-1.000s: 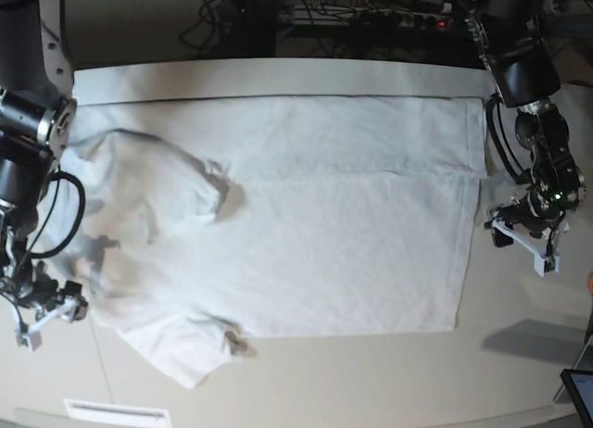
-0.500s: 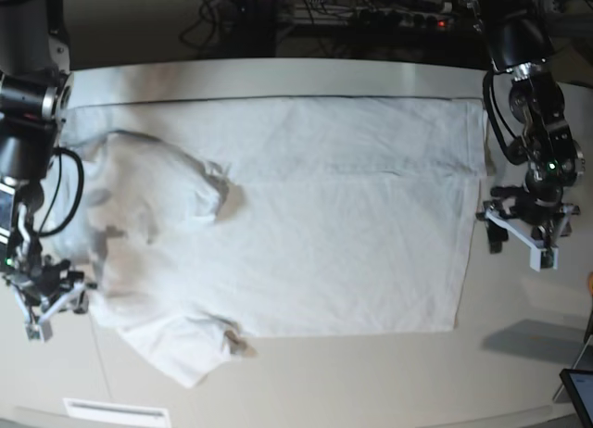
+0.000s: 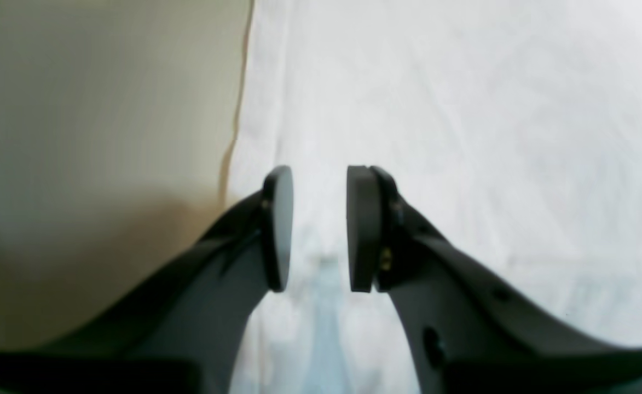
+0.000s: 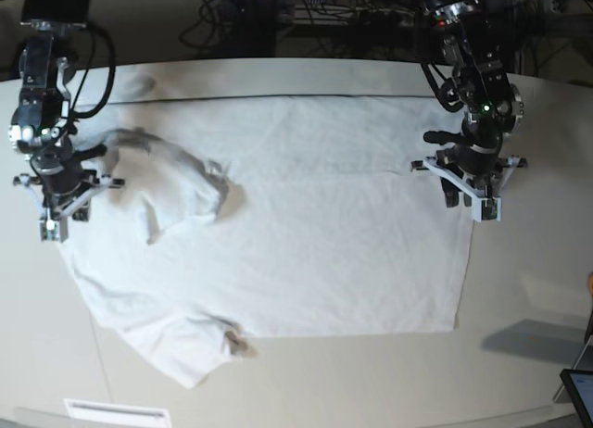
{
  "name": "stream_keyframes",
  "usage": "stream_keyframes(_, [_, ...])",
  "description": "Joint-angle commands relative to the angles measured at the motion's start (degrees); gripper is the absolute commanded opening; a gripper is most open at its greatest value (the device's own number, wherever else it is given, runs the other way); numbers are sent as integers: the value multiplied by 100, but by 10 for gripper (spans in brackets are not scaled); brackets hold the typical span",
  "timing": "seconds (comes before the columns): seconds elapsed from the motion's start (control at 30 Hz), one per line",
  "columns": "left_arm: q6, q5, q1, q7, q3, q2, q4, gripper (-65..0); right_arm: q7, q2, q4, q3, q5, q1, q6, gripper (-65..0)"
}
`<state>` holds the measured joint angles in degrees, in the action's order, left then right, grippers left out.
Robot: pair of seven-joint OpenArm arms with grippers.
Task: Fold the T-shirt properly
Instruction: 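Raise both grippers back to the shirt's shoulder corners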
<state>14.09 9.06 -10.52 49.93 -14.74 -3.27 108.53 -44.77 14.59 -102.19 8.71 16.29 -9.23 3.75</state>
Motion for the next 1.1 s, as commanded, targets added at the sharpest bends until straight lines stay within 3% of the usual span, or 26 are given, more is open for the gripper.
stream_keyframes(0.0, [-6,30,-42,-101,-16,15,176,-511,95,22,-220,30,19,40,-1,-635])
stream_keyframes(0.23, [-33,22,-403,-110,-33,252,184,-650,95,-285,-352,39,1,-303,-10,-641])
stream_keyframes(0.53, [-33,13,-411,-110,-16,349,-457,-650,376,-320,298,56,1,-312,-10,-641])
stream_keyframes(0.8, [-33,13,-614,-118,-7,296,-501,-650,350,-444,457,637,1,-531,-10,-641])
stream_keyframes(1.07, [-33,13,-728,-118,547,287,-484,-650,368,-444,474,760,1,-857,-10,-641])
